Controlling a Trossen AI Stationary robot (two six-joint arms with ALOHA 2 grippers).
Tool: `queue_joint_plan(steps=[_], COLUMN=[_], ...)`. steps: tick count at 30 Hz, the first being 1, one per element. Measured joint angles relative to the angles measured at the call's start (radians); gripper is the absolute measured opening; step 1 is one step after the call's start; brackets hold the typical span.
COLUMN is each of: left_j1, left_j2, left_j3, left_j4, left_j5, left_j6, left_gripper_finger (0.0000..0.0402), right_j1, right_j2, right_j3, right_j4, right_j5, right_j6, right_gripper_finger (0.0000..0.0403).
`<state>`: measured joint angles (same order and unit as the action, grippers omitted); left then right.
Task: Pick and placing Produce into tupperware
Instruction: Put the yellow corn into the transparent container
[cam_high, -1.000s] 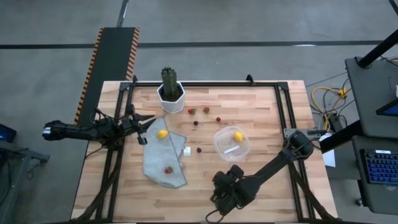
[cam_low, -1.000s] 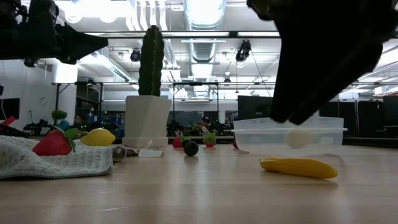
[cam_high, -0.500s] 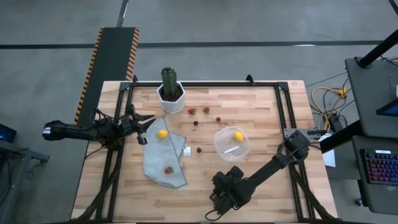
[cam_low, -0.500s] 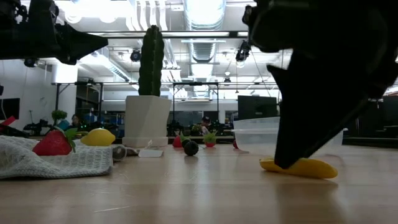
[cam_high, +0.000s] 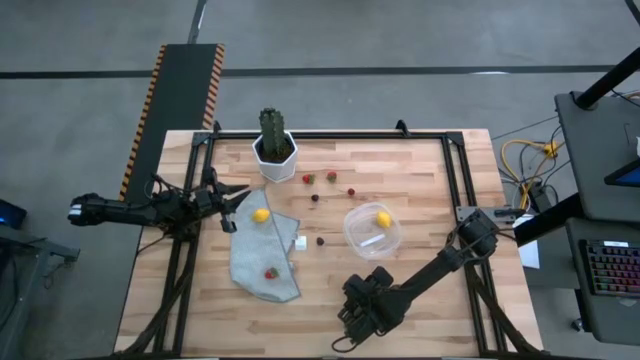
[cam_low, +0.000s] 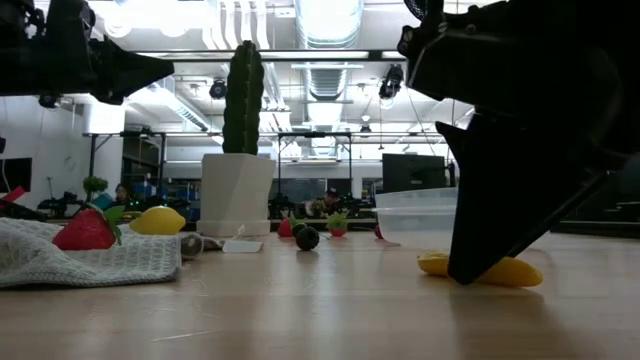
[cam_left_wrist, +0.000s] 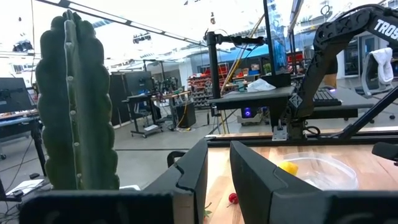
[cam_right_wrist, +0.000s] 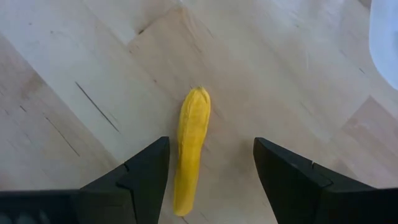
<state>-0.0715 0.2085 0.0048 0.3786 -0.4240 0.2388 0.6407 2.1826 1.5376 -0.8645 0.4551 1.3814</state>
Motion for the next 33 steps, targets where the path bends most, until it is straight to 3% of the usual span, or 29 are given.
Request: queue_joint_plan(steps=[8, 23, 33], left_j1=[0.0, 0.0, 0.0], left_j2=[-0.001, 0.0, 0.0], left_j3=[0.0, 0.0, 0.0], left_j4=[0.001, 0.001, 0.001], left_j5=[0.0, 0.0, 0.0], left_j6=[0.0, 0.0, 0.0], left_gripper_finger=[0.0057, 0.0057, 0.0057], right_j1=[0.0, 0.0, 0.0], right_j2=[0.0, -0.002, -0.002], right_j3=[-0.002, -0.001, 0.01], right_j4=[0.024, 0.045, 0.04], right_j5=[-0.015, -0.065, -0.07], right_j6=[0.007, -0.06, -0.104], right_gripper_finger=[0.0204, 0.002, 0.001])
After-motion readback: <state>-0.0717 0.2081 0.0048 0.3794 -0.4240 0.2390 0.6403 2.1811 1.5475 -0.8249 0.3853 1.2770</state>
